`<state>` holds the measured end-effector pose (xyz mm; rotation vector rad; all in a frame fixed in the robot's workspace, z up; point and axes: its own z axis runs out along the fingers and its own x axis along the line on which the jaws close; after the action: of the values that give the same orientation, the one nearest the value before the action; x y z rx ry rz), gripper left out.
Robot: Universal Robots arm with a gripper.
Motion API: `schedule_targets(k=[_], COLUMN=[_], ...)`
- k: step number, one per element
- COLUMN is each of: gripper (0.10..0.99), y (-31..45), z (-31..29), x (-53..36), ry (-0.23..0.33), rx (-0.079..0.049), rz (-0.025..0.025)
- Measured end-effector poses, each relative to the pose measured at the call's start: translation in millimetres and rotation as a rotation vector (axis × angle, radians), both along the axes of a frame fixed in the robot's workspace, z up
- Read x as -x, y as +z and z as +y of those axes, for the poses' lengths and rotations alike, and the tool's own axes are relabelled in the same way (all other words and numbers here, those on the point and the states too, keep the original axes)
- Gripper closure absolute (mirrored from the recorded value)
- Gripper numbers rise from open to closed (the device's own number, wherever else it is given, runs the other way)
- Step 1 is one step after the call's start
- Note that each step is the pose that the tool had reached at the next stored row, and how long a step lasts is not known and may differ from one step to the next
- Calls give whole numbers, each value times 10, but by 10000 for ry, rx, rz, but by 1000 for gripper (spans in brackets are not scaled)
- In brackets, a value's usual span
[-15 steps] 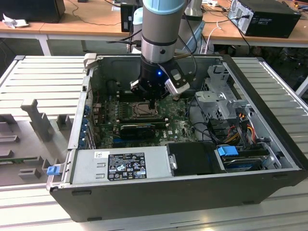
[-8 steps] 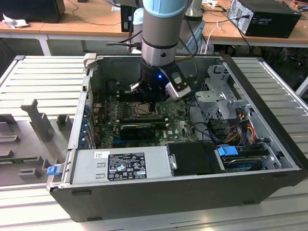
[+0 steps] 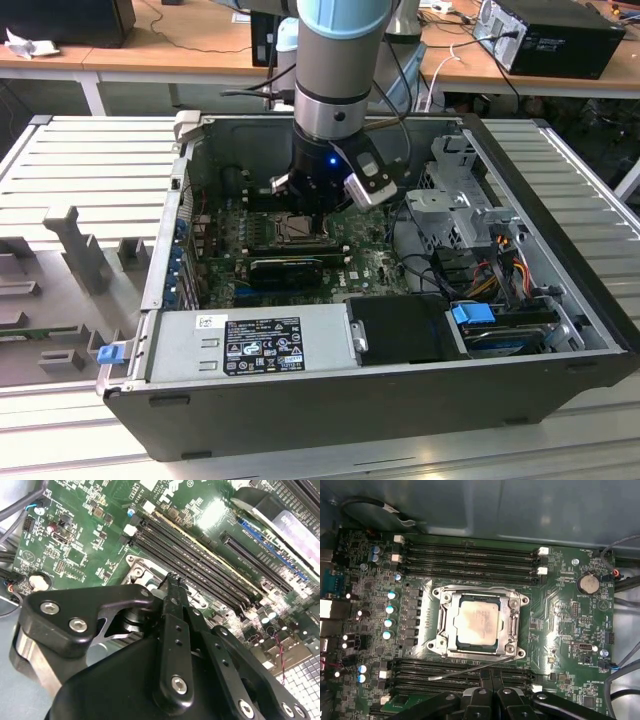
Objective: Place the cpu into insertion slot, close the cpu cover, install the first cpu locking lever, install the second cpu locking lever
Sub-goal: 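Install the second cpu locking lever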
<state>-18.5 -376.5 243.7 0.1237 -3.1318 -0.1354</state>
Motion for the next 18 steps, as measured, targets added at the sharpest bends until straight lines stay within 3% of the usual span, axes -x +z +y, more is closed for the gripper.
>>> schedule_targets(k=[5, 8, 10, 12, 15, 18], gripper=[980, 980, 980, 980, 980, 980], y=[-11, -27, -33, -47, -85, -169], z=[-65, -107, -107, -107, -110, -112], x=[-2, 24, 133, 224, 317, 369], ry=[-3, -8, -6, -4, -6, -5], rx=[-42, -307, -627, -777, -824, -822], rz=[27, 65, 69, 70, 69, 70])
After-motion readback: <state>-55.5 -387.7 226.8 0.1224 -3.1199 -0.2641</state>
